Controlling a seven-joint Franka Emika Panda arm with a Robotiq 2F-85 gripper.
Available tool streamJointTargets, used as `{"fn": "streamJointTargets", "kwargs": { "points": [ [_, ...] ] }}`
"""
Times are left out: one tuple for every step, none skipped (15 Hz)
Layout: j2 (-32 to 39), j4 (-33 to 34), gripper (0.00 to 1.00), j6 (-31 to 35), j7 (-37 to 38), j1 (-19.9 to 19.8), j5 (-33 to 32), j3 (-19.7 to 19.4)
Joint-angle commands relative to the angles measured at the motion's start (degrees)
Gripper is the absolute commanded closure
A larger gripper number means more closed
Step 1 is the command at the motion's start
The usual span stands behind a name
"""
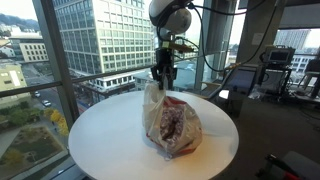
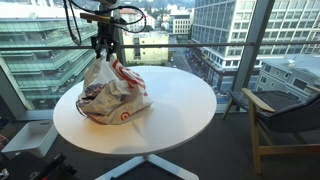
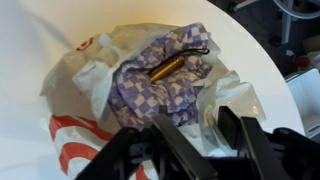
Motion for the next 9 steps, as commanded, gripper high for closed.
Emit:
{"fn": "streamJointTargets", "kwargs": {
  "points": [
    [-3.20, -1.77, 0.12, -4.79, 8.05, 0.99, -4.95, -2.85],
    [-3.28, -2.17, 0.05, -6.19, 9.99, 0.93, -6.17, -3.44],
    [-3.27, -2.54, 0.00, -7.49, 12.17, 0.96, -7.04, -3.93],
    [-3.05, -3.33, 0.00, -8.34, 14.24, 1.21, -8.23, -4.39],
    [-2.72, -4.26, 0.00, -8.60, 16.44, 1.44, -9.49, -4.88],
    [-2.05, -5.16, 0.00, -9.00, 18.77, 1.56, -10.15, -5.19],
    [-1.72, -6.21, 0.00, -9.14, 20.25, 1.47, -10.17, -5.25],
    [-1.34, -7.36, 0.00, -8.85, 20.95, 1.42, -10.03, -5.09],
    [-1.07, -8.82, 0.00, -7.69, 21.62, 1.49, -9.87, -4.91]
  ]
}}
